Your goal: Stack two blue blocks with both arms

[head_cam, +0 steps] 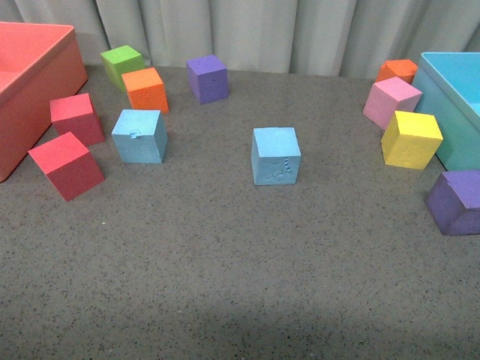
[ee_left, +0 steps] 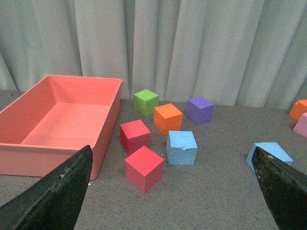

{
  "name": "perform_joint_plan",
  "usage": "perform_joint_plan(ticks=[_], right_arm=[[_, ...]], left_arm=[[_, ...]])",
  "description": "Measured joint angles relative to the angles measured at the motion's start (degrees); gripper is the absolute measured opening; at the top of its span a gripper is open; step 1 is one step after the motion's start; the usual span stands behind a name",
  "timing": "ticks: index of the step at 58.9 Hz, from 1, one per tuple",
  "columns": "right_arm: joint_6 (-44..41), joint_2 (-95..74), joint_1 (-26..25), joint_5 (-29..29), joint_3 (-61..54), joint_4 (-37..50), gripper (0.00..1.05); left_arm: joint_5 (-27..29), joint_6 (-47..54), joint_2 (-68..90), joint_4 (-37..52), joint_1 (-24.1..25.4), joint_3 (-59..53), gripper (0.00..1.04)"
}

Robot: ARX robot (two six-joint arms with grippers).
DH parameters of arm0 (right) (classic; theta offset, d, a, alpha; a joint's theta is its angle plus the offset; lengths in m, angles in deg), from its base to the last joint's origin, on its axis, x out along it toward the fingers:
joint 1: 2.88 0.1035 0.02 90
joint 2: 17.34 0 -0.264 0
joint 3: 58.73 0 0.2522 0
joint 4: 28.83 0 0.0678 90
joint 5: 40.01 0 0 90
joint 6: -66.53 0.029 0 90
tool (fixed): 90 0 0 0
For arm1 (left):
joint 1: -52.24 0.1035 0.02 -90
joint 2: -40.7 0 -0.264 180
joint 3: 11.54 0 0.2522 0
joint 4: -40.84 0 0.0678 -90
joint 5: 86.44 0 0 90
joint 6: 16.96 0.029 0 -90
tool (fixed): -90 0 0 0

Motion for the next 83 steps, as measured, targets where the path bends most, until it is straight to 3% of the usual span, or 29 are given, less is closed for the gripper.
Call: perform_joint_plan(ticks=[23,30,36,52,56,68,83], right_arm=[[0.00,7.23,0.00,0.00,0.00,-7.19,0.01],[0.00,15.10,0.00,-0.15,0.02,-16.87,0.01],[-0.04,17.05,0.00,-0.15,0.02,-17.38,0.01],[-0.02,17.11,0.00,-0.15,0.02,-17.42,0.48],[-0.02,17.09,0.00,-0.15,0.02,-17.42,0.60],[-0.02,17.09,0.00,-0.17,0.02,-17.46,0.95],[0.00,17.11,0.00,-0.17,0.02,-17.46,0.95]], left_arm=[[0.00,0.00,0.00,0.00,0.00,0.00,0.98],[0.02,0.00,0.00,0.00,0.00,0.00,0.98],[0.00,0.00,-0.02,0.00,0.00,0.00,0.98],[0.37,-0.07,0.22,-0.24,-0.02,0.11,0.98],[1.55,-4.15,6.99,-5.51,0.37,3.02,0.98],[2.64,-10.05,43.95,15.45,-1.84,13.44,0.98],[2.86,-8.44,84.78,28.68,-7.10,33.24,0.98]])
